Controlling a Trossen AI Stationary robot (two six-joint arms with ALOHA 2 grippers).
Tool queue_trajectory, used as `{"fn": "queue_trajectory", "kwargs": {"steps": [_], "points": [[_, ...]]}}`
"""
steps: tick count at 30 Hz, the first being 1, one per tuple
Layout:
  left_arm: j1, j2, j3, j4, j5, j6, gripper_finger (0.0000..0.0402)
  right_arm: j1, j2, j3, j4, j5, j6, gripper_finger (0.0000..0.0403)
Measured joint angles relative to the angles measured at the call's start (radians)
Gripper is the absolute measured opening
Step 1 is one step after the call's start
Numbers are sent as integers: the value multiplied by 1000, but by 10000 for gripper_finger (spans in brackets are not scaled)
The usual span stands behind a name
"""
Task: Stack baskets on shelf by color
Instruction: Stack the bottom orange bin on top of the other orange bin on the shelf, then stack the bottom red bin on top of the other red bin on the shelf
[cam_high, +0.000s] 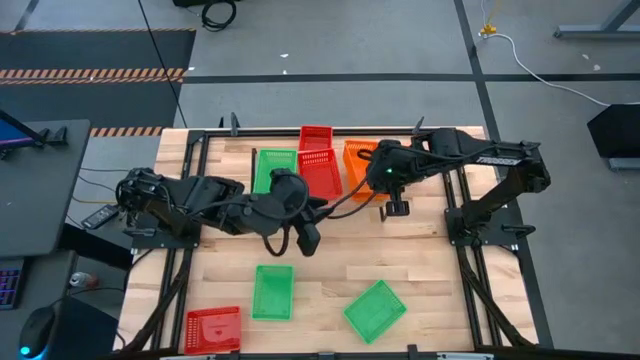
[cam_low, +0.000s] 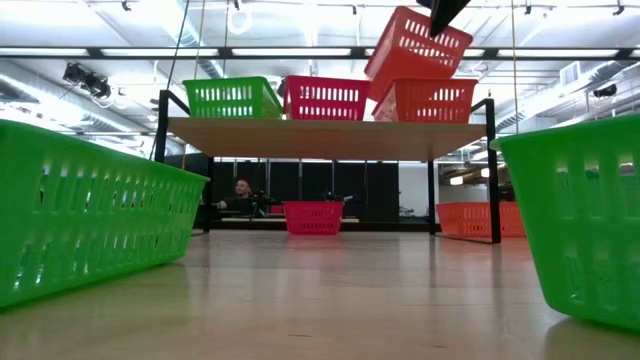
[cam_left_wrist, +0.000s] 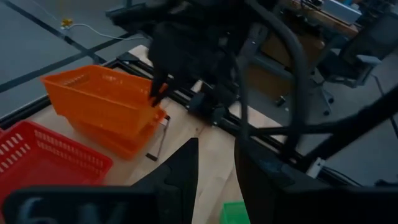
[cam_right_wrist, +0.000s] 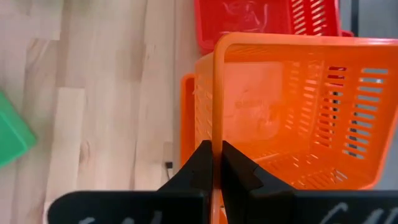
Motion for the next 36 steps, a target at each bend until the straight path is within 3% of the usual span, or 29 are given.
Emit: {"fn": "queue_trajectory", "kwargs": {"steps": [8, 26, 36], "points": [[-34, 0, 0, 7, -29, 1, 110, -41, 15, 0, 3, -84, 2, 25], [-46, 0, 0, 7, -29, 0, 110, -55, 28, 0, -47, -87, 104, 30], [-46, 0, 0, 8, -29, 0, 110, -61, 27, -11, 3, -59, 143, 124]]}}
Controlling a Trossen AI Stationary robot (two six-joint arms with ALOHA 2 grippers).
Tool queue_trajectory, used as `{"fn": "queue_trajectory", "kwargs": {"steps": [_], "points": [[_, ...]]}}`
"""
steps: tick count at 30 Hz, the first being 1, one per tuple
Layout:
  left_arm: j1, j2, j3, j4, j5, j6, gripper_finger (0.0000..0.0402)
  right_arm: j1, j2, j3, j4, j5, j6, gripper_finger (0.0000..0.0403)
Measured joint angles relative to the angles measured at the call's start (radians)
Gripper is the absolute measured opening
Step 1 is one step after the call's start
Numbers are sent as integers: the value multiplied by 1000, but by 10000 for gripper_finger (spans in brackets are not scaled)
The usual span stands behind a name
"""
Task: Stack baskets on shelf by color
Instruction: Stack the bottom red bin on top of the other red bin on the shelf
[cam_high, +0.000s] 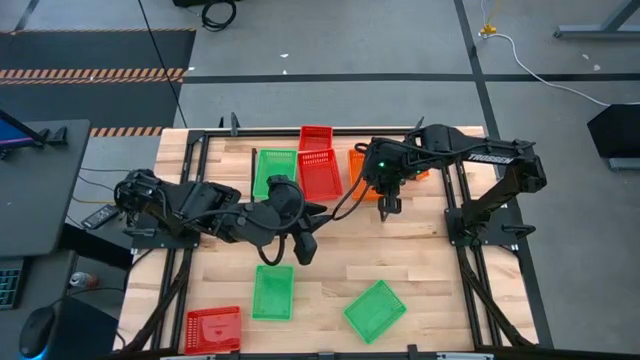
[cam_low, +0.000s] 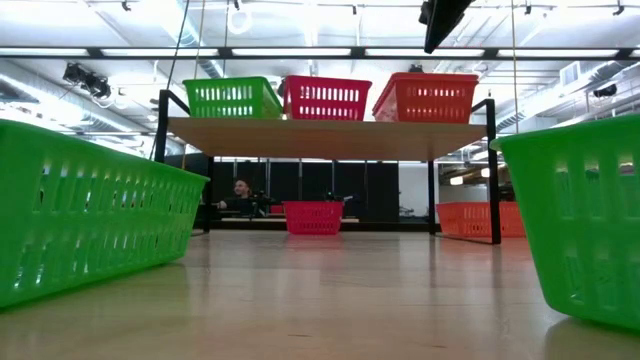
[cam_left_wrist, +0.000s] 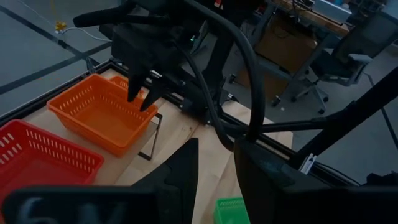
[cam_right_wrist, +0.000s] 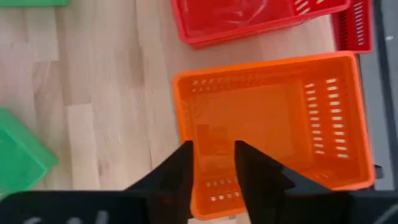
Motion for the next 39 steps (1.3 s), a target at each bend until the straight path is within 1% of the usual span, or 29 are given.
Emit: {"fn": "queue_trajectory", "kwargs": {"steps": [3, 5, 9, 12, 14, 19, 23, 25, 28, 31, 34, 39], "points": [[0, 0, 0, -3, 4, 0, 110, 0, -3, 0, -1, 18, 2, 153], [0, 0, 0, -22, 34, 0, 110, 0, -9, 0, -2, 10, 21, 167], [0, 0, 0, -142, 142, -1, 110, 10, -28, 0, -3, -87, 87, 177], [-11, 0, 0, -273, 179, -37, 113, 29, -48, 0, -8, -157, 165, 176], [-17, 0, 0, -364, 216, -42, 119, 46, -63, 0, -18, -182, 217, 176], [-32, 0, 0, -567, 354, -53, 149, 111, -102, 0, -45, -184, 338, 177], [-71, 0, 0, -665, 410, -60, 175, 176, -122, 0, -39, -159, 443, 176], [-99, 0, 0, -707, 419, -102, 185, 210, -122, 0, -38, -135, 495, 176], [-136, -2, -14, -713, 395, -268, 193, 259, -119, 0, -31, -103, 573, 177], [-168, -5, -53, -721, 367, -532, 193, 299, -112, 0, -3, -55, 652, 177], [-205, -9, -92, -720, 366, -738, 188, 326, -106, 0, 15, -29, 725, 176], [-295, -8, -201, -674, 369, -1069, 186, 364, -97, 0, 38, -26, 747, 176]]}}
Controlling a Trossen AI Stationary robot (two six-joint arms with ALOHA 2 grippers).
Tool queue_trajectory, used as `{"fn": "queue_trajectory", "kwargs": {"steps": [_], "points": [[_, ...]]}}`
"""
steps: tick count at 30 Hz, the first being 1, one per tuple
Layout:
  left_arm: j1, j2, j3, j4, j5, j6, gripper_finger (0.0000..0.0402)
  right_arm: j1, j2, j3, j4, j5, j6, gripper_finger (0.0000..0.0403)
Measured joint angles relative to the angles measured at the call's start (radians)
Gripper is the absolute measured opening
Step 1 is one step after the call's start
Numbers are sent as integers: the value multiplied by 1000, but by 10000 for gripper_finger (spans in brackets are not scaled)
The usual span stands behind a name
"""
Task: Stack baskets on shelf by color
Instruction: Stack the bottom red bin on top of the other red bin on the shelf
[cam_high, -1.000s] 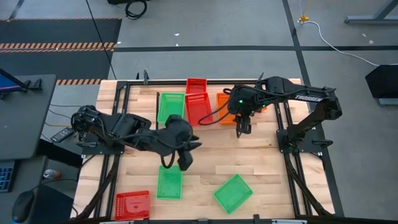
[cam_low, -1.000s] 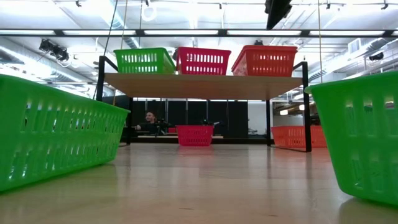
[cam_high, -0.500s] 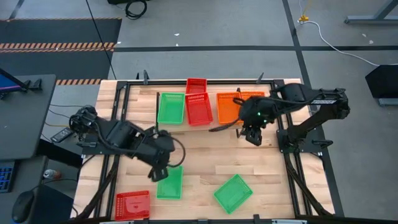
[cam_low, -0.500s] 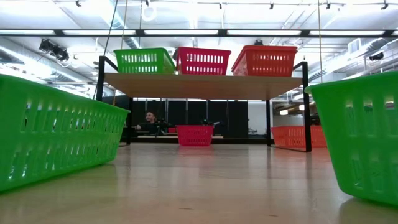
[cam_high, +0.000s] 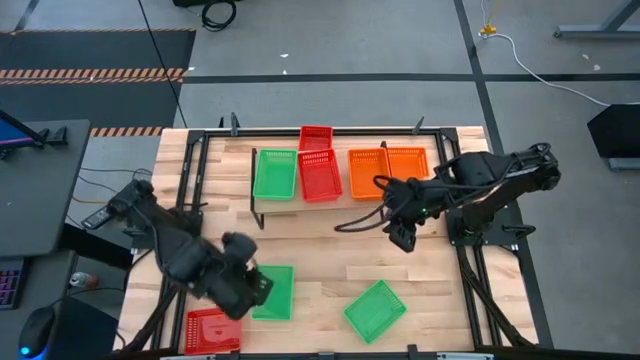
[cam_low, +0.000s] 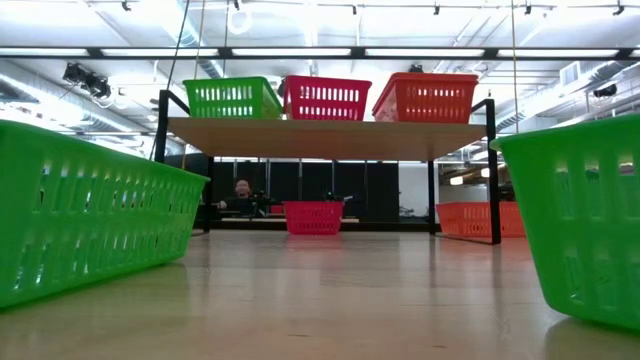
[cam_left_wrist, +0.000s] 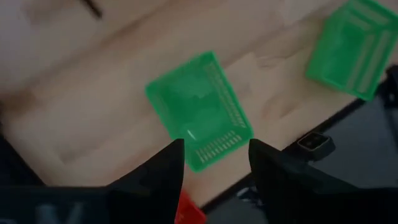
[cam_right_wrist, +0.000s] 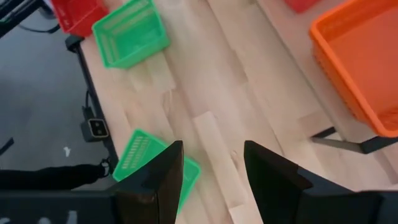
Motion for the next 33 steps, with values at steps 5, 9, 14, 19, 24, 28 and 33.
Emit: {"fn": "queue_trajectory", "kwargs": {"steps": [5, 9, 14, 19, 24, 28, 33], "points": [[-108, 0, -105, 138, 1, -298, 189, 16, 5, 0, 5, -7, -47, 176], [-161, 0, -183, 291, 21, -429, 189, 28, 7, 0, 5, -10, -86, 176], [-165, 31, -242, 371, 90, -454, 186, 47, 7, 0, -11, -27, -139, 176], [-178, 75, -244, 356, 196, -486, 171, 88, 7, 0, -33, -25, -158, 176], [-210, 96, -243, 297, 278, -508, 155, 123, 7, 0, -37, -23, -158, 176], [-231, 111, -243, 237, 297, -514, 141, 146, 7, 0, -47, -23, -149, 176], [-230, 155, -243, 256, 296, -513, 135, 160, 7, 0, -48, -7, -108, 176]]}}
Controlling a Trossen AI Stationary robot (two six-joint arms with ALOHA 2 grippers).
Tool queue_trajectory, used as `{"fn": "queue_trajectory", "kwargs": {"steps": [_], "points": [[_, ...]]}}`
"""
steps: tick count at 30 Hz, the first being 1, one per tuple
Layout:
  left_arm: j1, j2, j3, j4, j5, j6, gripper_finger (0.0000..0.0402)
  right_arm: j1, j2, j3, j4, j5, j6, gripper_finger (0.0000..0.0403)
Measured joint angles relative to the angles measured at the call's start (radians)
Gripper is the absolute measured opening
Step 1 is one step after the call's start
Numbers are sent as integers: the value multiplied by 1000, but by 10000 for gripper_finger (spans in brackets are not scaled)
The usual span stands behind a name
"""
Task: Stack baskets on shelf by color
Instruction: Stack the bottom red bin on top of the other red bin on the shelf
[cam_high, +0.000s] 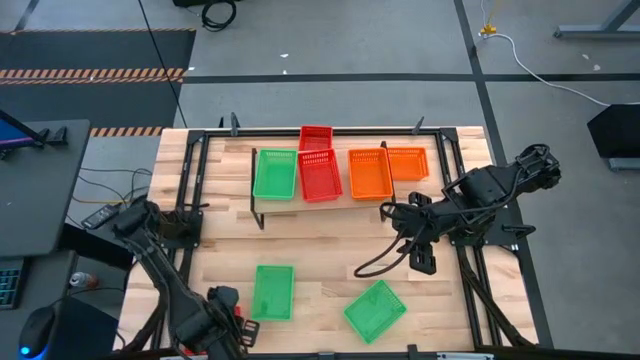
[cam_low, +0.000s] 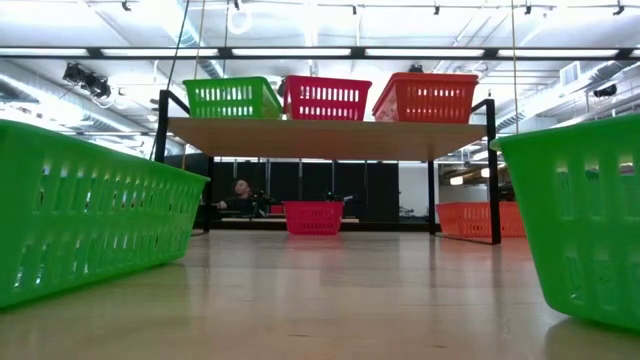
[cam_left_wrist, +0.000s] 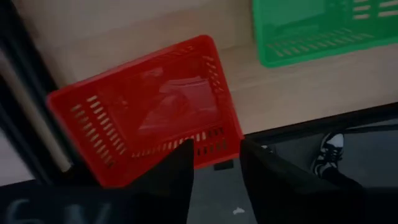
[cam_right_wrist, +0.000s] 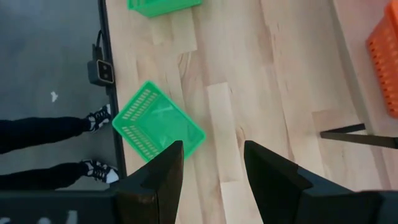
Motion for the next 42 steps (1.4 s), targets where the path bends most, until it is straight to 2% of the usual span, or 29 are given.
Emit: {"fn": "queue_trajectory", "kwargs": {"steps": [8, 14, 25, 28, 32, 40, 42], "points": [[-1, 100, 0, 125, 6, 6, 158, 2, 0, 0, 0, -1, 34, 176], [3, 158, 0, 134, 25, 9, 176, 2, 0, 0, 0, -32, 41, 176], [9, 256, 0, 148, 34, 58, 168, 2, 0, 0, -1, -105, 42, 176], [12, 282, 0, 159, 83, 86, 156, 2, 0, 0, -1, -106, 49, 176], [14, 289, 0, 158, 93, 94, 127, 2, 0, 0, 0, -106, 83, 176], [17, 287, 2, 157, 88, 123, 18, 3, 0, 0, 28, -106, 99, 176], [17, 272, 2, 157, 85, 123, 9, 4, 0, 0, 38, -106, 116, 176]]}}
